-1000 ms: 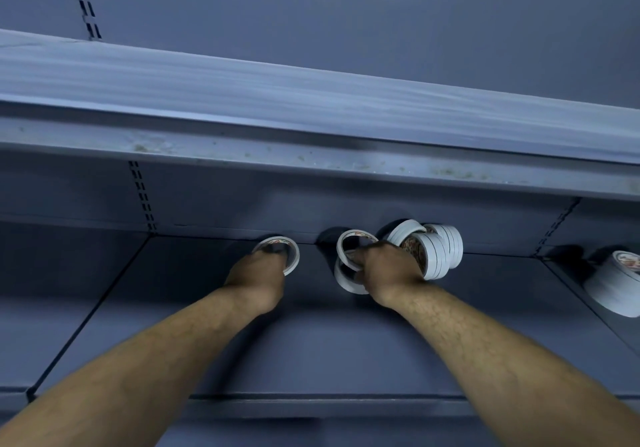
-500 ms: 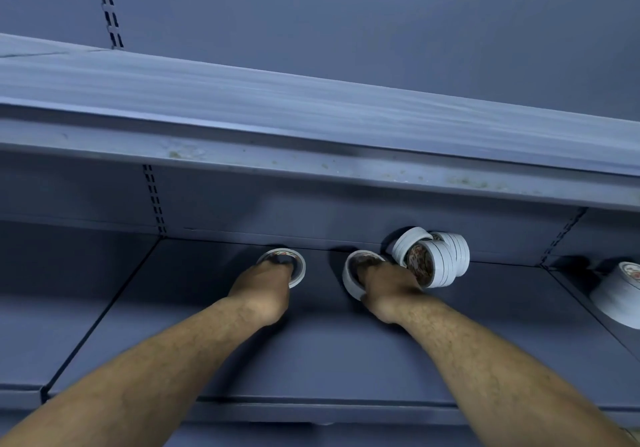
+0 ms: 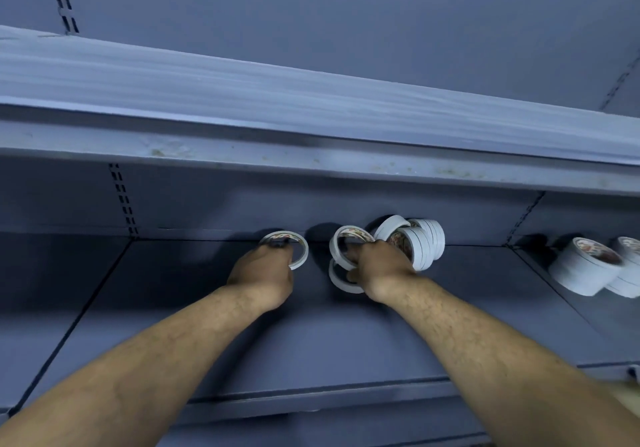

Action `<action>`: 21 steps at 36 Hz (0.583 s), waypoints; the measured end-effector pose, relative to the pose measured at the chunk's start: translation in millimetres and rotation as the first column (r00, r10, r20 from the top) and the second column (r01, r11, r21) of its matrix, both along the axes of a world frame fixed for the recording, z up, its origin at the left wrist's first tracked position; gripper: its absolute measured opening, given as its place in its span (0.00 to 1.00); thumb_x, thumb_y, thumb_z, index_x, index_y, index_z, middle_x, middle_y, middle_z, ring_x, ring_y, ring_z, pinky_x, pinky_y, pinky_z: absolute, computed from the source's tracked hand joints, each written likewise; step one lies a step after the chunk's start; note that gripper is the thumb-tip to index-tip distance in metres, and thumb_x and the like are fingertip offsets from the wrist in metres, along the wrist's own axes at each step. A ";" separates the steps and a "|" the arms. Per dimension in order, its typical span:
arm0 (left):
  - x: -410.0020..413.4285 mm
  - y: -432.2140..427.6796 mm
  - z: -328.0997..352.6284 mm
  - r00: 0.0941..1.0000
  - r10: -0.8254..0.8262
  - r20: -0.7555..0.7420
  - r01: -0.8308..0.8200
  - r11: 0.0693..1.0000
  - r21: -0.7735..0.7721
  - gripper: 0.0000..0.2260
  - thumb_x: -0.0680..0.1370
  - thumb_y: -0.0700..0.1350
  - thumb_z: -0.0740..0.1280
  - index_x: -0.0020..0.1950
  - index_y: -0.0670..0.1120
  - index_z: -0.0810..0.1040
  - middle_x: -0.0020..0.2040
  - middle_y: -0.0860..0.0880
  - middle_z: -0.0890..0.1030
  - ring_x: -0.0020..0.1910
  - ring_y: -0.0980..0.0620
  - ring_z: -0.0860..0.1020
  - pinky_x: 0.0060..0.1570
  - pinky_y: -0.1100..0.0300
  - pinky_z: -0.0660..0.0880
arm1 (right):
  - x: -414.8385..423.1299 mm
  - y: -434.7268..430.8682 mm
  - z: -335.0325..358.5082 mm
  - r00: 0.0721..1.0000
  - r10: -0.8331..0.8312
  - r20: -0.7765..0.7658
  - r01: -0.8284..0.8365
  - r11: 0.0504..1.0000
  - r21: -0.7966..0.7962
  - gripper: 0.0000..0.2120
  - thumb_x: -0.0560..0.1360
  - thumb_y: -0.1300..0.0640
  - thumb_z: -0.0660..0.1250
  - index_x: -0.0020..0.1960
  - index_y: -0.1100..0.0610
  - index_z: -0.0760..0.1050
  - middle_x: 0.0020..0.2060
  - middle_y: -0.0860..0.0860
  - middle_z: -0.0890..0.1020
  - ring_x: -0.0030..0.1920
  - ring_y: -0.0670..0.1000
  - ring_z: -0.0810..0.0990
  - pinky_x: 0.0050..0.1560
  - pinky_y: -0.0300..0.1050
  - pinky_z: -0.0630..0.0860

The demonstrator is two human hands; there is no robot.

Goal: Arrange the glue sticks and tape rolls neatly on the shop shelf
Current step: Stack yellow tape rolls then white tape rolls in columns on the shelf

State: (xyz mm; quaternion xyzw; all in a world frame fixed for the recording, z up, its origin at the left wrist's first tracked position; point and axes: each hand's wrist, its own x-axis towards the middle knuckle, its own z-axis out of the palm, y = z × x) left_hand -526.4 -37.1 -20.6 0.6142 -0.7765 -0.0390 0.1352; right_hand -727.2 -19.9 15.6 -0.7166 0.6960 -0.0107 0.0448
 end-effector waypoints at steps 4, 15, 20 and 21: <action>-13.6 2.3 1.3 0.997 -0.079 -0.017 0.078 0.997 -0.021 0.11 0.80 0.45 0.59 0.61 0.48 0.74 0.62 0.47 0.78 0.59 0.44 0.77 0.49 0.56 0.72 | -9.9 20.4 -2.0 0.990 -0.096 0.105 0.095 0.995 0.024 0.15 0.77 0.50 0.68 0.63 0.45 0.77 0.50 0.49 0.79 0.51 0.55 0.79 0.46 0.44 0.75; -82.7 38.1 1.3 0.926 -0.346 -0.151 0.316 0.930 -0.189 0.03 0.77 0.45 0.63 0.48 0.47 0.75 0.54 0.48 0.79 0.52 0.43 0.78 0.46 0.54 0.75 | -74.4 96.9 -3.6 0.970 -0.223 0.099 0.231 0.969 -0.085 0.10 0.76 0.51 0.72 0.43 0.54 0.72 0.38 0.49 0.75 0.41 0.56 0.76 0.39 0.44 0.68; -131.5 66.0 7.3 0.894 -0.423 -0.147 0.379 0.890 -0.254 0.01 0.76 0.45 0.64 0.45 0.49 0.75 0.48 0.50 0.81 0.47 0.45 0.79 0.42 0.56 0.72 | -117.9 136.7 0.4 0.953 -0.272 0.136 0.285 0.955 -0.083 0.09 0.76 0.51 0.72 0.44 0.51 0.72 0.39 0.49 0.76 0.42 0.54 0.75 0.40 0.43 0.69; -142.9 72.2 7.7 0.887 -0.441 -0.140 0.396 0.880 -0.262 0.01 0.76 0.45 0.64 0.44 0.50 0.74 0.48 0.51 0.81 0.47 0.46 0.79 0.41 0.57 0.71 | -127.9 146.2 1.1 0.949 -0.280 0.142 0.293 0.952 -0.086 0.09 0.76 0.51 0.72 0.44 0.51 0.72 0.39 0.49 0.76 0.42 0.54 0.75 0.40 0.43 0.69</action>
